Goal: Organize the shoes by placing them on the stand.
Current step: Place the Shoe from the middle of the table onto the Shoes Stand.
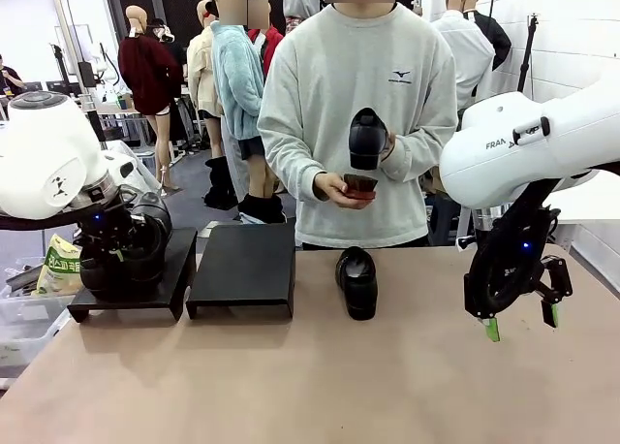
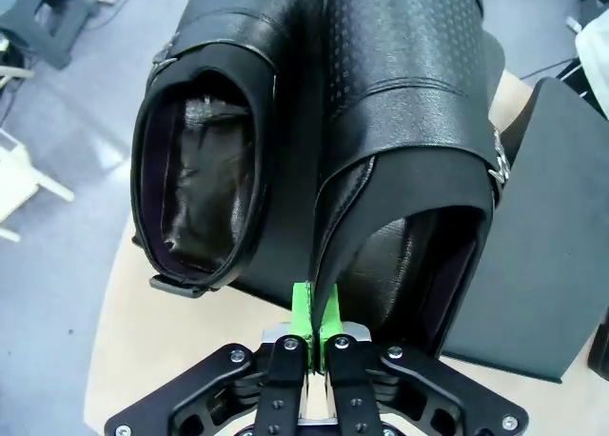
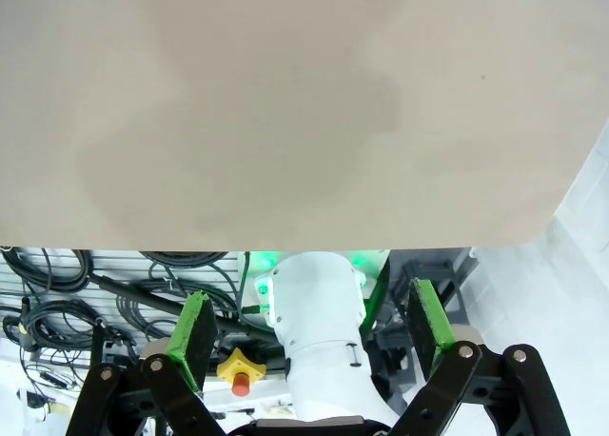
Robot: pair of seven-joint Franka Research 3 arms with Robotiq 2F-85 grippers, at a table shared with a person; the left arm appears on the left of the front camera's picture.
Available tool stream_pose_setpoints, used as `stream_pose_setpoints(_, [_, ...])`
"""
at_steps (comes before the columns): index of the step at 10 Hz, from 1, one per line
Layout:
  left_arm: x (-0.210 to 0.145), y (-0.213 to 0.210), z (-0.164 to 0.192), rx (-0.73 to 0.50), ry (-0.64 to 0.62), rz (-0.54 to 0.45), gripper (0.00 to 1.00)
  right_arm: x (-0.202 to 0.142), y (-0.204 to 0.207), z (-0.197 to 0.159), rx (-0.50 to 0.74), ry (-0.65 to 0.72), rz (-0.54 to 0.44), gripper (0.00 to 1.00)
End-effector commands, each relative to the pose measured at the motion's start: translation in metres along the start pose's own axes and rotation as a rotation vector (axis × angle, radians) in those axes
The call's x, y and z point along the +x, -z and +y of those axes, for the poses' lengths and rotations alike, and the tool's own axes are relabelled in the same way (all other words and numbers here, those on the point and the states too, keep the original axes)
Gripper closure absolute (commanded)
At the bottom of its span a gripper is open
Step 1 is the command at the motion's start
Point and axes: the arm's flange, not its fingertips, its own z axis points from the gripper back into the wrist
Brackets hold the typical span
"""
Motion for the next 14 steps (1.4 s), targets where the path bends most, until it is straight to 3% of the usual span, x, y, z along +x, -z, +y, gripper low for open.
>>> stream_pose_setpoints(1, [0.01,-0.011,-0.002,0.003,0.036,0.012,1.0,0.0,-0.001,0.0,-0.01,-0.008,0.002,0.0])
stream_pose_setpoints(6, [-0.003,0.008,-0.001,-0.004,0.037,0.076,1.0,0.0,-0.001,0.0,-0.01,-0.008,0.002,0.0])
stream_pose_setpoints(13, [-0.001,0.015,0.0,0.029,0.053,0.065,1.0,0.0,-0.001,0.0,-0.01,-0.008,0.002,0.0])
stream_pose_setpoints(14, [0.0,0.015,-0.001,0.031,0.052,0.061,0.81,0.0,-0.001,0.0,-0.01,-0.008,0.002,0.0])
